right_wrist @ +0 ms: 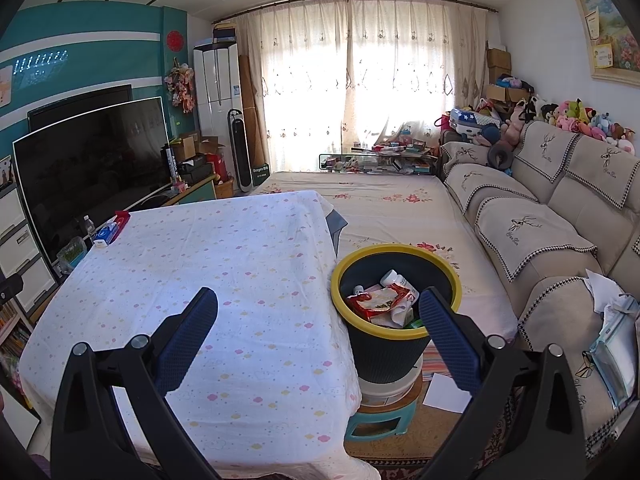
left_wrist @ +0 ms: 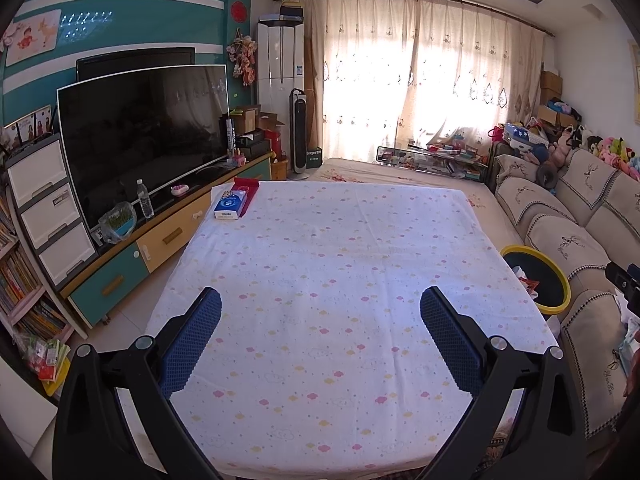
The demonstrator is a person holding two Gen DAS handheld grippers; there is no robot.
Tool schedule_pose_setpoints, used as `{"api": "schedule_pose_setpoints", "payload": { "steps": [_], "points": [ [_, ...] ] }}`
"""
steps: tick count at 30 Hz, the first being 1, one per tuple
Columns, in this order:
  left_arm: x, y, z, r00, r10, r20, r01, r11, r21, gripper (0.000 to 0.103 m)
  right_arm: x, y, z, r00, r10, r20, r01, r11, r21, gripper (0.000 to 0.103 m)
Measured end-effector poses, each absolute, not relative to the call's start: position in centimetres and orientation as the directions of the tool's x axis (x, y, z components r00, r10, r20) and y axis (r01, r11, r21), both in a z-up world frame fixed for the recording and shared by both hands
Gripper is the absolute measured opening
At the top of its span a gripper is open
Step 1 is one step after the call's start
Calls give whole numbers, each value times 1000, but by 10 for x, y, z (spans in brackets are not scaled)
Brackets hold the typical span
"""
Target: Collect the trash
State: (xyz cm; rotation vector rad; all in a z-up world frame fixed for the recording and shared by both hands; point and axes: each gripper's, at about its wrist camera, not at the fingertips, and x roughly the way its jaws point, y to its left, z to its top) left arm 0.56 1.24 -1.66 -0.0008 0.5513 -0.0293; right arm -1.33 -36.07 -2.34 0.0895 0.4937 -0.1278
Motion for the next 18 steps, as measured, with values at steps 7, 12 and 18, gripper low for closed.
{"api": "schedule_pose_setpoints", "payload": {
  "steps": [7,12,18],
  "points": [
    [5,10,-19,847,-29,-531,29,1000,-8,98,-12,-360,-26,872,-99,-480,143,988,55,96],
    [8,10,-22,842,-45,-538,44,999,-15,98,-12,-360,-26,871,-100,-481,143,988,54,96],
    [16,8,-26,826,-62,-560,57,998,-26,98,-8,-359,-29,868,-95,-488,141,988,58,96]
  ]
}}
